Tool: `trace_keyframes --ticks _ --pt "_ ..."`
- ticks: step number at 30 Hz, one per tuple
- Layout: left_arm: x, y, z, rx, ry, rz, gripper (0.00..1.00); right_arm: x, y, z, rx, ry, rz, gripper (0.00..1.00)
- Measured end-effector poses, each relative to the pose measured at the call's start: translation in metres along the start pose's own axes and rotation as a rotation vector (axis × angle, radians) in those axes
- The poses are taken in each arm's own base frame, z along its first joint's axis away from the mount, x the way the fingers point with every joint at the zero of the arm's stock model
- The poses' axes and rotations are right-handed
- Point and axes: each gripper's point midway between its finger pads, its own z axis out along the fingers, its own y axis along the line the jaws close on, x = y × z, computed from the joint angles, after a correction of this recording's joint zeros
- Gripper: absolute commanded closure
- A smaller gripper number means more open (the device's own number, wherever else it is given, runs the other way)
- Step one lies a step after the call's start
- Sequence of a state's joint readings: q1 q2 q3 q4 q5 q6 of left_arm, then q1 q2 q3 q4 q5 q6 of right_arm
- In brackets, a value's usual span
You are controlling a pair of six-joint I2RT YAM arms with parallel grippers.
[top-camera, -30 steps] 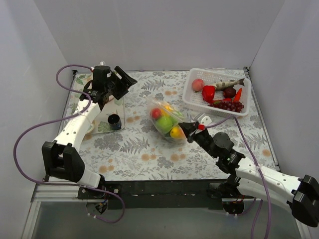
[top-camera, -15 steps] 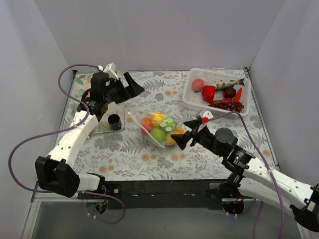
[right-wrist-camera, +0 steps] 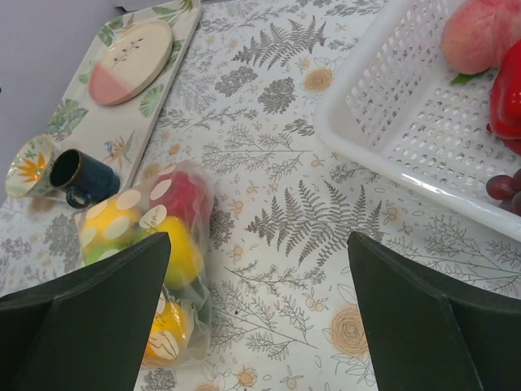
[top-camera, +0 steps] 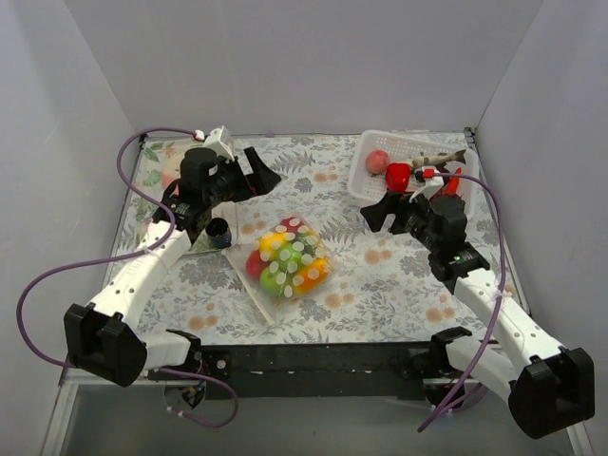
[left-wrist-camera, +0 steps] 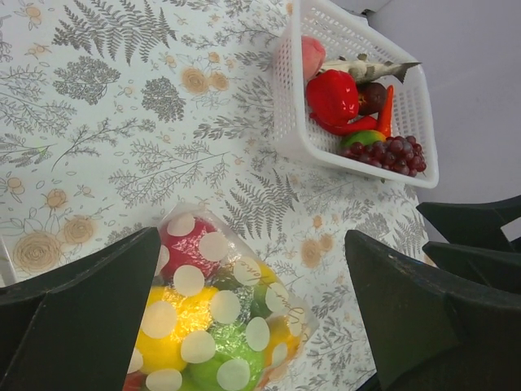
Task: Place the food in the zip-top bag and seal the zipper
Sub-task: Reset both arms
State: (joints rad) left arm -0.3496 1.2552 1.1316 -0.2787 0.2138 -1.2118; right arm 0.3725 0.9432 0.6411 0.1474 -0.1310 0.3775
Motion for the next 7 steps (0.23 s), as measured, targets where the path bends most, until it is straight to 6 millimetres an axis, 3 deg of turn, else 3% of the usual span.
trace_keyframes --ticks 7 --pt "-0.0014 0.0037 0.0021 -0.008 -0.024 0.004 0.02 0.0021 0.0021 0.0008 -0.037 0.021 0.053 0.01"
